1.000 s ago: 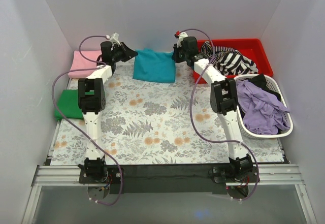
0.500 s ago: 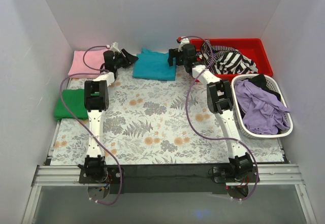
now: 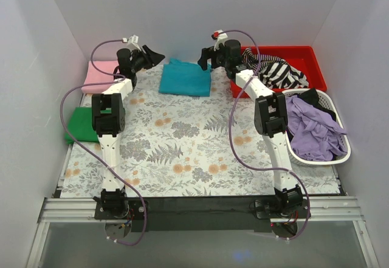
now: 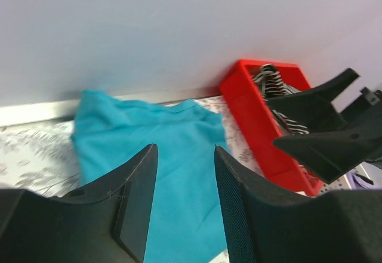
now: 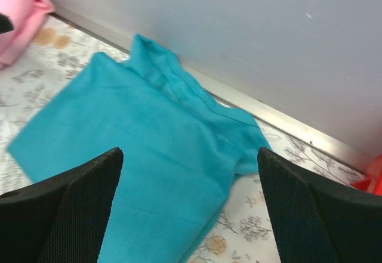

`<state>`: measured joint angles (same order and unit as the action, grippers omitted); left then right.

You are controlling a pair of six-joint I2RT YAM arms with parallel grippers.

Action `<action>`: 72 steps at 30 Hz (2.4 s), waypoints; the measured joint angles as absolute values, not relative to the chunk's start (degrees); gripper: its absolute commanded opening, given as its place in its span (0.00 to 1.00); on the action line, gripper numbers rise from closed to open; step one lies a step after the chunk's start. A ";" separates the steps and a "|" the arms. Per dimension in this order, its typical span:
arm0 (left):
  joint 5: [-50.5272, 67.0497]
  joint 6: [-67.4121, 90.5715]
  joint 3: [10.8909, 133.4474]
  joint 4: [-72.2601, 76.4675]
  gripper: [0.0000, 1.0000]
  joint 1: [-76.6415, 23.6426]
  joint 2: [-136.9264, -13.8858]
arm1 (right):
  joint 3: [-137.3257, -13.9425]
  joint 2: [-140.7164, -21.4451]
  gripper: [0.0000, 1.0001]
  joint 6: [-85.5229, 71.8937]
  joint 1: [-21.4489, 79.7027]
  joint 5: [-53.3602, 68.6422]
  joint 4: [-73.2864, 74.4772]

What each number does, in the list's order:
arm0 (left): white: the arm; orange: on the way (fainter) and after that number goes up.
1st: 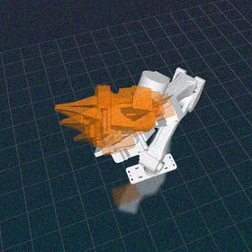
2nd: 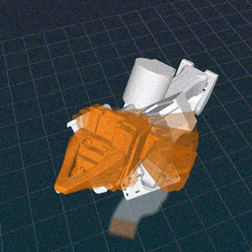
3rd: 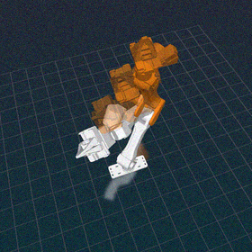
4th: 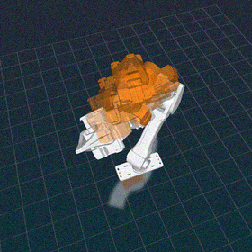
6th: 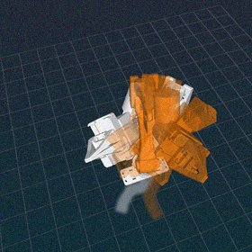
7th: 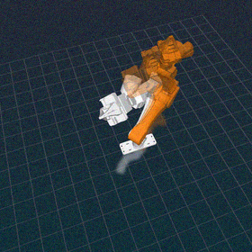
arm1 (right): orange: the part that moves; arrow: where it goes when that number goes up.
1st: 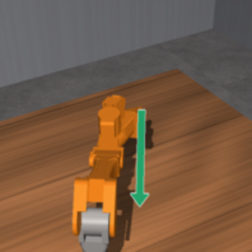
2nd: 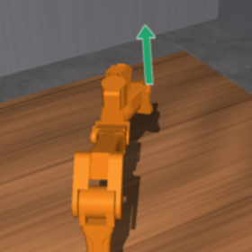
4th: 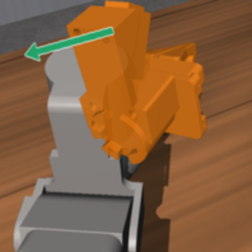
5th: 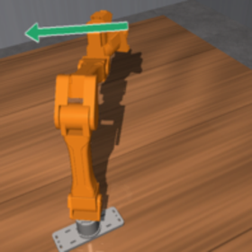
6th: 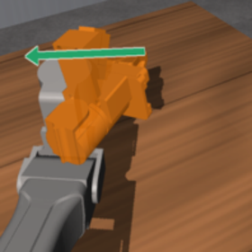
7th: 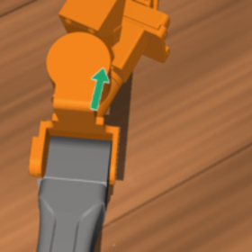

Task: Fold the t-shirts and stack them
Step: Fold the tshirt

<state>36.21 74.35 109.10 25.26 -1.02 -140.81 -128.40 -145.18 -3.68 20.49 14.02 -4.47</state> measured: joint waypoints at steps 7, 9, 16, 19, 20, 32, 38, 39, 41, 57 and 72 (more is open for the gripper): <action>41.36 75.37 110.83 24.29 0.41 -3.99 -141.53 | -128.46 -145.25 0.98 -3.40 22.52 21.08 -2.15; 42.65 75.90 111.74 23.20 0.41 -5.43 -143.70 | -129.05 -146.21 0.98 -3.46 23.42 22.74 -0.78; 44.18 77.67 114.39 18.28 0.41 -9.52 -151.39 | -131.28 -151.68 0.98 -4.78 25.32 26.20 3.29; 43.88 77.95 113.89 16.95 0.39 -9.87 -151.33 | -131.22 -153.05 0.98 -5.63 25.12 27.20 4.23; 43.46 77.84 112.66 16.95 0.39 -9.82 -150.52 | -130.98 -152.86 0.98 -5.89 25.06 27.66 4.25; 33.91 73.87 72.36 11.99 0.37 -11.05 -121.12 | -94.85 -128.86 0.98 -4.14 28.64 26.09 5.19; 29.43 73.95 59.83 3.29 0.35 -14.26 -107.35 | -71.64 -111.46 0.98 -3.22 36.58 21.17 6.39; 29.28 74.02 57.78 2.22 0.35 -14.68 -105.10 | -68.71 -109.10 0.98 -3.60 38.17 20.78 6.50; 28.69 74.22 52.49 0.27 0.35 -15.46 -98.98 | -63.18 -104.79 0.98 -4.54 40.95 19.70 6.09; 30.89 72.99 42.59 -5.50 0.36 -19.73 -79.35 | -51.16 -83.07 0.98 -13.82 47.64 2.70 12.43; 38.54 69.93 58.94 -1.72 0.34 -19.86 -101.21 | -47.88 -76.14 0.98 -27.33 35.00 -14.61 22.70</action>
